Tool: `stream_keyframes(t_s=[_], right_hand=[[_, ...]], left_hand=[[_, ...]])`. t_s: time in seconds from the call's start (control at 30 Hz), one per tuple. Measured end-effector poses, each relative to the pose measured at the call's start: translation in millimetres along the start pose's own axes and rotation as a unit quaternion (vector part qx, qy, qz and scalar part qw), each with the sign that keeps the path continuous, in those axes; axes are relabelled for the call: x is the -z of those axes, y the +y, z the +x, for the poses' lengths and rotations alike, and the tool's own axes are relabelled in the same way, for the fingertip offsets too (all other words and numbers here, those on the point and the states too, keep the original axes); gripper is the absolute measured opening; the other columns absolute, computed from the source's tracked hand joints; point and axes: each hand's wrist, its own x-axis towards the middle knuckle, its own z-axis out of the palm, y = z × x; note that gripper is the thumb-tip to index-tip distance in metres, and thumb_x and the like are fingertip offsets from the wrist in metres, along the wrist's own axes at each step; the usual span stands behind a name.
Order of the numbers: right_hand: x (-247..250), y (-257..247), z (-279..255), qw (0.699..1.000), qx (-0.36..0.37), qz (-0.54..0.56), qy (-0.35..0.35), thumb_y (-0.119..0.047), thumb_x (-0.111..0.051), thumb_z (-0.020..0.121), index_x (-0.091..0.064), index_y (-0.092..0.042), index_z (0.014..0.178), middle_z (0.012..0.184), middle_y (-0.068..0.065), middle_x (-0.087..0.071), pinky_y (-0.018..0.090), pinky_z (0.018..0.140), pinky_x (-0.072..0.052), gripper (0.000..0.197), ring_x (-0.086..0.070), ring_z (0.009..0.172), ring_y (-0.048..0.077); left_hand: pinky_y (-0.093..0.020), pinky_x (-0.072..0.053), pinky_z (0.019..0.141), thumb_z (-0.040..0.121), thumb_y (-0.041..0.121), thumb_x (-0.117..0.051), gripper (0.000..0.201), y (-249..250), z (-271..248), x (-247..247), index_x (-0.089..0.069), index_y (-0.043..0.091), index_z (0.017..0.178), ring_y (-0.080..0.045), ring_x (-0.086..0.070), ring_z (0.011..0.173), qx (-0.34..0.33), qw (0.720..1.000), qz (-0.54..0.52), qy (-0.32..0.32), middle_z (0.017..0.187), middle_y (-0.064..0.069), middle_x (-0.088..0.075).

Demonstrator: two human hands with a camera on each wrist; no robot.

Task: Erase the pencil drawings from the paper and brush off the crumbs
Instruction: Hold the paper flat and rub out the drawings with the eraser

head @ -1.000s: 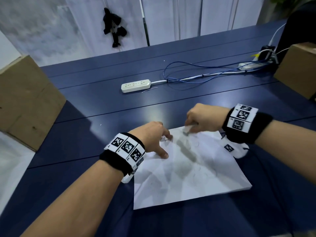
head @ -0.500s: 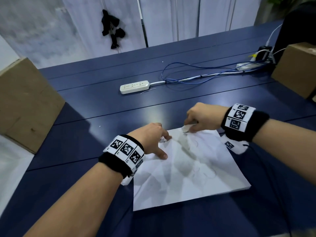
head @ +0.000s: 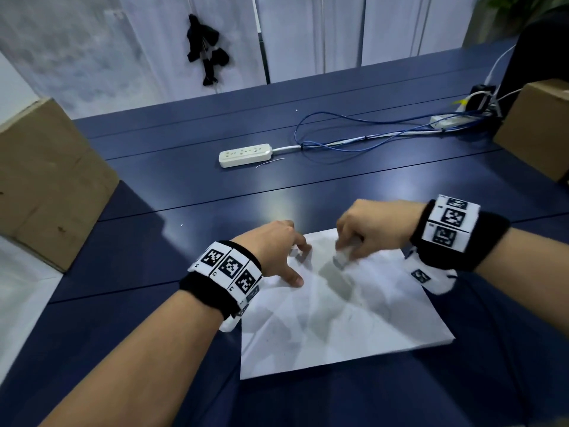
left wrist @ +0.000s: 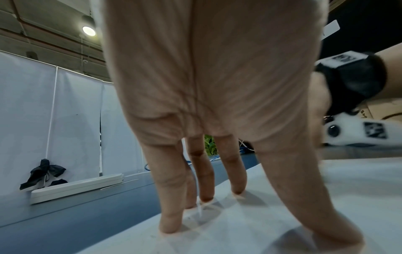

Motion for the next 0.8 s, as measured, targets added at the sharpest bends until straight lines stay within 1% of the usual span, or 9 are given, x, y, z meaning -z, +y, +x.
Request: stream_keyframes(t_s=[0.03,0.1,0.23,0.3,0.37,0.47,0.57,0.67,0.8], right_hand=[[-2.5,-4.8,-3.5,0.999,0.010,0.017,-0.037,-0.040,-0.075,0.079,-0.076,-0.028,0.099,0.076,-0.014,-0.057,0.015,0.064,-0.042,0.024,-0.051,0.067,0.003],[-5.0,-7.6,-3.6,0.998,0.016,0.017,-0.064,-0.043,-0.075,0.076,-0.075,-0.030,0.104,0.075,-0.017,-0.058,0.023,0.068,-0.049,0.031,-0.053,0.069,-0.001],[6.2,12.4,14.4,0.997,-0.042,-0.033,0.049,-0.051,-0.060,0.075,-0.075,-0.028,0.098,0.077,-0.004,-0.066,0.035,0.072,-0.052,0.036,-0.061,0.077,0.021],[6.3,16.5,14.3,0.996,-0.040,-0.032,0.078,-0.052,-0.060,0.078,-0.076,-0.028,0.097,0.075,-0.007,-0.059,0.030,0.069,-0.048,0.035,-0.058,0.073,0.018],[3.1,7.1,4.6,0.999,0.002,-0.009,0.039,-0.044,-0.070,0.081,-0.077,-0.027,0.099,0.077,-0.010,-0.056,0.025,0.067,-0.044,0.026,-0.051,0.068,0.010],[-5.5,-9.0,-10.9,0.995,0.031,0.063,-0.075,-0.043,-0.077,0.078,-0.076,-0.032,0.102,0.084,-0.006,-0.065,0.028,0.065,-0.050,0.026,-0.058,0.072,0.010],[-2.9,1.4,0.0,1.000,0.004,0.015,-0.010,-0.047,-0.072,0.076,-0.076,-0.032,0.102,0.081,-0.007,-0.067,0.029,0.070,-0.051,0.030,-0.059,0.072,0.009],[6.3,15.0,13.4,0.996,-0.047,-0.016,0.070,-0.050,-0.062,0.078,-0.077,-0.030,0.097,0.075,-0.002,-0.065,0.038,0.071,-0.052,0.031,-0.059,0.073,0.021],[1.5,5.4,2.0,1.000,-0.011,-0.009,0.023,-0.040,-0.070,0.081,-0.076,-0.029,0.098,0.078,-0.003,-0.062,0.033,0.070,-0.049,0.022,-0.052,0.069,0.011]], left_hand=[[-0.037,-0.051,0.086,0.069,0.051,-0.084,0.068,-0.5,0.4,0.2,-0.060,0.031,0.128,-0.022,-0.055,0.103,0.000,1.000,0.000,0.002,0.107,0.004,-0.047],[-0.036,-0.050,0.085,0.068,0.051,-0.084,0.069,-0.4,0.7,-0.2,-0.060,0.031,0.129,-0.021,-0.055,0.102,-0.003,1.000,0.000,0.003,0.105,0.005,-0.046],[-0.033,-0.049,0.085,0.070,0.049,-0.084,0.068,-0.3,-0.9,-0.4,-0.059,0.031,0.131,-0.021,-0.055,0.103,-0.007,1.000,-0.007,0.002,0.108,0.004,-0.046],[-0.032,-0.048,0.085,0.071,0.048,-0.083,0.069,-1.1,-1.5,-0.6,-0.058,0.031,0.132,-0.021,-0.055,0.104,-0.008,1.000,-0.009,0.004,0.110,0.004,-0.046],[-0.030,-0.046,0.082,0.071,0.048,-0.084,0.067,-2.1,-1.0,-1.6,-0.059,0.031,0.131,-0.021,-0.054,0.104,-0.007,1.000,-0.015,0.005,0.109,0.004,-0.045],[-0.031,-0.048,0.083,0.070,0.049,-0.084,0.069,-2.2,1.0,-1.3,-0.059,0.030,0.131,-0.021,-0.055,0.103,-0.008,1.000,-0.014,0.004,0.110,0.003,-0.048],[-0.036,-0.050,0.086,0.068,0.050,-0.085,0.069,-0.7,1.8,0.3,-0.060,0.030,0.129,-0.022,-0.055,0.103,-0.005,1.000,-0.011,0.000,0.109,0.003,-0.048],[-0.036,-0.050,0.087,0.067,0.050,-0.086,0.070,-0.8,1.4,0.3,-0.060,0.031,0.129,-0.021,-0.055,0.104,0.000,1.000,-0.012,0.001,0.108,0.005,-0.047],[-0.036,-0.050,0.087,0.067,0.051,-0.085,0.069,-2.1,1.6,-0.4,-0.061,0.031,0.128,-0.021,-0.055,0.103,0.001,1.000,-0.012,0.000,0.108,0.004,-0.047]])
